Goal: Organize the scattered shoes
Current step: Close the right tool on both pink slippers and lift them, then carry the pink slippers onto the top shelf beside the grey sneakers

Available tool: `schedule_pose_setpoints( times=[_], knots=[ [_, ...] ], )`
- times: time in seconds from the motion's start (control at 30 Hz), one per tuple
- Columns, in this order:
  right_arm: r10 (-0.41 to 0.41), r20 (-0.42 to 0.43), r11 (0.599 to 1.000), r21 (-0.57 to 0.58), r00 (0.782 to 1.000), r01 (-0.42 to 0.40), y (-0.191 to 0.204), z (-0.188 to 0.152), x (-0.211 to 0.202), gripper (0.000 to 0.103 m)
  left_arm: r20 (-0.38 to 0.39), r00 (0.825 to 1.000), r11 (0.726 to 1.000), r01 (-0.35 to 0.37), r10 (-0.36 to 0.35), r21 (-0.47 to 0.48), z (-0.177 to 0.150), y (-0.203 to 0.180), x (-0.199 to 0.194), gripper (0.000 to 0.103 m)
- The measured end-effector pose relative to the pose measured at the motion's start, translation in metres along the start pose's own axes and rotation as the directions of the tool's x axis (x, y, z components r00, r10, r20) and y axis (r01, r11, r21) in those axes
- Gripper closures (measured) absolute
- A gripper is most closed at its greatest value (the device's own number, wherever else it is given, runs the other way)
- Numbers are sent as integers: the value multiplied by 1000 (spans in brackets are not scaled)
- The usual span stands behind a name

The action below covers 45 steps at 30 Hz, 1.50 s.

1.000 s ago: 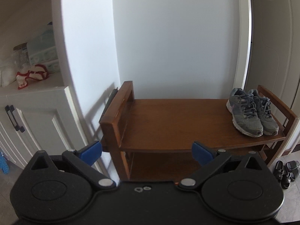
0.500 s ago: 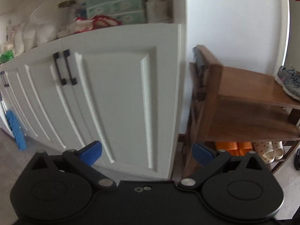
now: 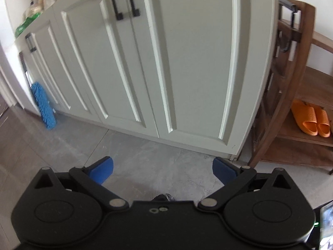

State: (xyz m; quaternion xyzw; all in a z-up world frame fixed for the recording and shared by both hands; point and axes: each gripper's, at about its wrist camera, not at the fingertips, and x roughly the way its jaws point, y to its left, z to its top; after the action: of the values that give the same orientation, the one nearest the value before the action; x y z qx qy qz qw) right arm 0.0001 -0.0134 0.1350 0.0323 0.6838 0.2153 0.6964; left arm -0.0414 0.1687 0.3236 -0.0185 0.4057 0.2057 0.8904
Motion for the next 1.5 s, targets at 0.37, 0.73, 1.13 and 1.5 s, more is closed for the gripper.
schedule_pose_setpoints(
  times=[0.37, 0.73, 1.13, 1.5],
  knots=[
    [-141, -12, 990, 12, 990, 141, -32, 30, 168, 34, -49, 996, 990, 86, -81, 110, -82, -12, 116, 1],
    [-201, 4, 971, 130, 980, 199, -47, 22, 249, 33, -65, 974, 911, 226, -217, 346, -143, -1, 245, 1],
    [-230, -148, 970, 44, 962, 239, -34, 23, 303, 42, -105, 960, 881, 282, -261, 380, -156, 4, 269, 1],
    [-214, -89, 962, 151, 973, 226, -43, 21, 298, 83, -105, 964, 892, 265, -243, 367, -143, 1, 266, 1]
  ],
)
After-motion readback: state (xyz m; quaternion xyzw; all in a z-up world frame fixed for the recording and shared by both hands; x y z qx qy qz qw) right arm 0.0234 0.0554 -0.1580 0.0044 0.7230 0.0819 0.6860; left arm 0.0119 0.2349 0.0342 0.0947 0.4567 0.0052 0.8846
